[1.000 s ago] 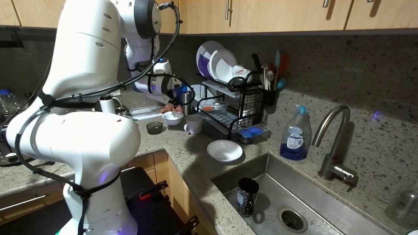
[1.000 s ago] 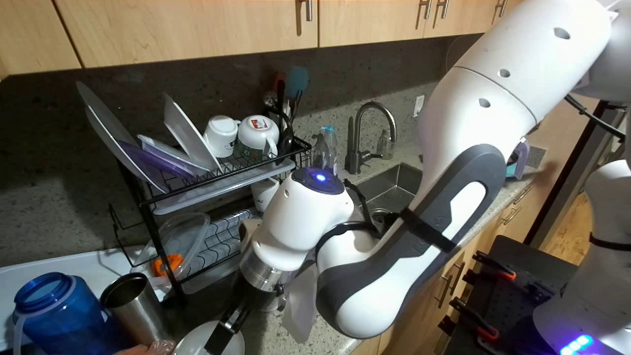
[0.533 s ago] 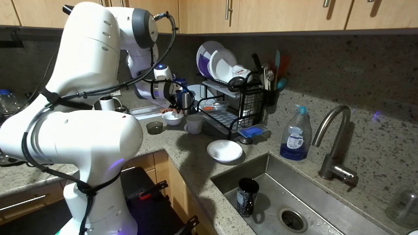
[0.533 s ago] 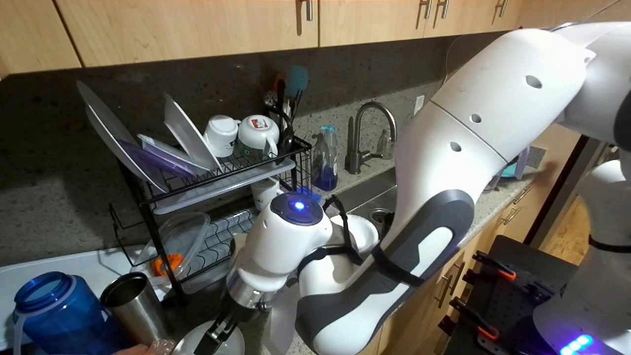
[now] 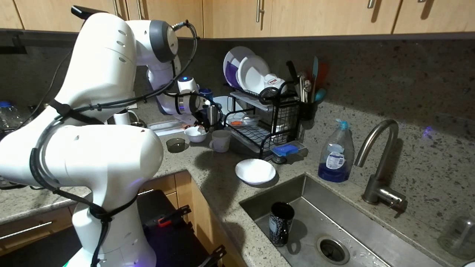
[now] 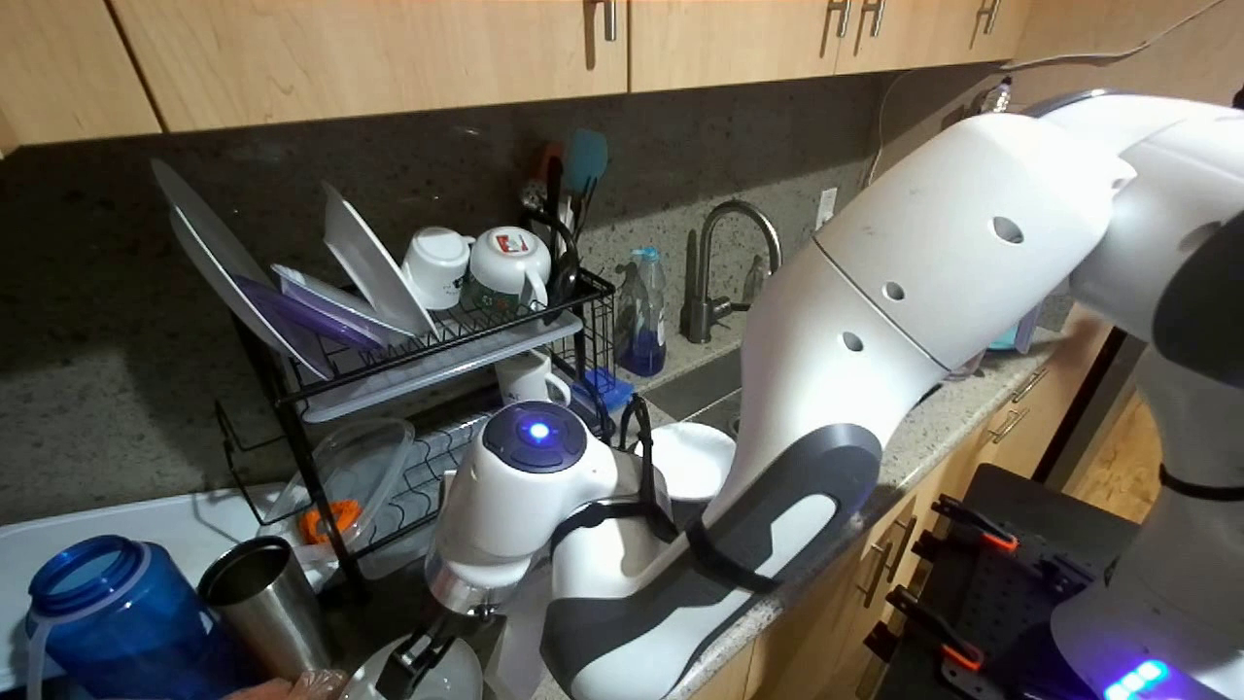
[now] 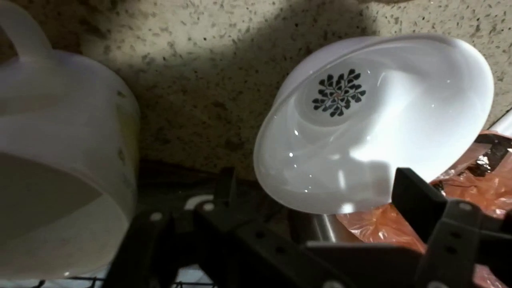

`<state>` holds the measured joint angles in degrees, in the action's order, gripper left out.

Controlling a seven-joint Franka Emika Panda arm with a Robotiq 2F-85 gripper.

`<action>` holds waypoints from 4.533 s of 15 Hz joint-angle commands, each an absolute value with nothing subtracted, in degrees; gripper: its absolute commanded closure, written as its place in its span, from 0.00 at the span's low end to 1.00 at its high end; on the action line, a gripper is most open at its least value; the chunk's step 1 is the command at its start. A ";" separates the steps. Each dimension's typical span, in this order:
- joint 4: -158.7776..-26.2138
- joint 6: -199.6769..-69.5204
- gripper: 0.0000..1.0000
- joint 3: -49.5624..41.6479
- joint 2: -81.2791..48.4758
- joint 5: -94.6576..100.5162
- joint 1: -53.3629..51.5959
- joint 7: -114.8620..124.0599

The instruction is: Put the bowl on the left in the one on the right

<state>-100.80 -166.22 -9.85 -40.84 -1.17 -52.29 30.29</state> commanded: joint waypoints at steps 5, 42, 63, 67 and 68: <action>-92.25 -155.58 0.00 -10.41 -45.81 -0.14 -51.54 34.45; -88.72 -148.02 0.94 -1.07 -44.43 -0.41 -42.70 30.86; -107.76 -154.04 0.95 9.77 -25.46 -2.85 -30.30 22.96; -112.18 -156.96 0.95 11.09 -21.81 -3.73 -27.02 23.01; -113.12 -157.51 0.95 11.30 -21.03 -4.05 -26.23 23.04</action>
<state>-107.51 -154.87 9.77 -26.07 -1.80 -28.95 24.69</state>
